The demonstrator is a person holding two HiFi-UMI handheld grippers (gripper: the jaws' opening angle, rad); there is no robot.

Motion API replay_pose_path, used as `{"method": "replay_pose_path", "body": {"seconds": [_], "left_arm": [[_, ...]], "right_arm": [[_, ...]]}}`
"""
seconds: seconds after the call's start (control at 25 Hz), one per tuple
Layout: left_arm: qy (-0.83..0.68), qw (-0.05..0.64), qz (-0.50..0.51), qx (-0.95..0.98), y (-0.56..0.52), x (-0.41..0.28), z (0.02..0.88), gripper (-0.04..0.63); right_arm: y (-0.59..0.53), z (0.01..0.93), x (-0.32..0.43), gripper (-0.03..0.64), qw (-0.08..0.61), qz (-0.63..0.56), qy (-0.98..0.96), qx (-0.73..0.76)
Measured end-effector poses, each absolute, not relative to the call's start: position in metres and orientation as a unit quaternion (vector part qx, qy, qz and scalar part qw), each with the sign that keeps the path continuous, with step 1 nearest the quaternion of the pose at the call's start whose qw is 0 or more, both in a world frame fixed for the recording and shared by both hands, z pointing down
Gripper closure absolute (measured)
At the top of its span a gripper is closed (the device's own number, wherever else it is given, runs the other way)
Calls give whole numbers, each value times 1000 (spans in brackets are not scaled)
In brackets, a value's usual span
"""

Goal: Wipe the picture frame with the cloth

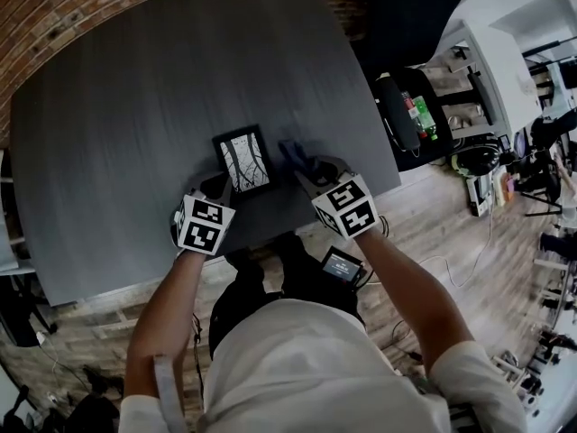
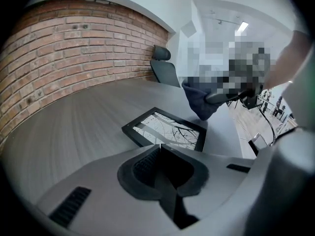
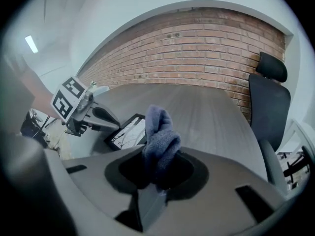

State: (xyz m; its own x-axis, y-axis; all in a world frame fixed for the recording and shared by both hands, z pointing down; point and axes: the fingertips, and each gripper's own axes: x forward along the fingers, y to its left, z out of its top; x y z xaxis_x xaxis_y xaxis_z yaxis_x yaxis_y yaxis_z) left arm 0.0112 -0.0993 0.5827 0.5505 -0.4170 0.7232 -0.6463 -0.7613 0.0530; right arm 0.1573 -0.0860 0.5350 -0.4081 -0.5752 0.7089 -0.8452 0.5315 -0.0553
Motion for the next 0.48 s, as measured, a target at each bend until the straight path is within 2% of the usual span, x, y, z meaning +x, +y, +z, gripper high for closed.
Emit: {"method": "replay_pose_path", "body": {"seconds": [0.16,0.32,0.48], "left_arm": [[-312,155,358,866,-96,12,578,577],[-301,157,351,873,-85,21,571,506],[-287,151,366,872,-76,26,578,498]], "right_arm": [[-112,527,156,515,324,203,-816,433],[-142,520,146,515,330,188,-828,413],[-176,516,122,515,337,176,-843,381]]}}
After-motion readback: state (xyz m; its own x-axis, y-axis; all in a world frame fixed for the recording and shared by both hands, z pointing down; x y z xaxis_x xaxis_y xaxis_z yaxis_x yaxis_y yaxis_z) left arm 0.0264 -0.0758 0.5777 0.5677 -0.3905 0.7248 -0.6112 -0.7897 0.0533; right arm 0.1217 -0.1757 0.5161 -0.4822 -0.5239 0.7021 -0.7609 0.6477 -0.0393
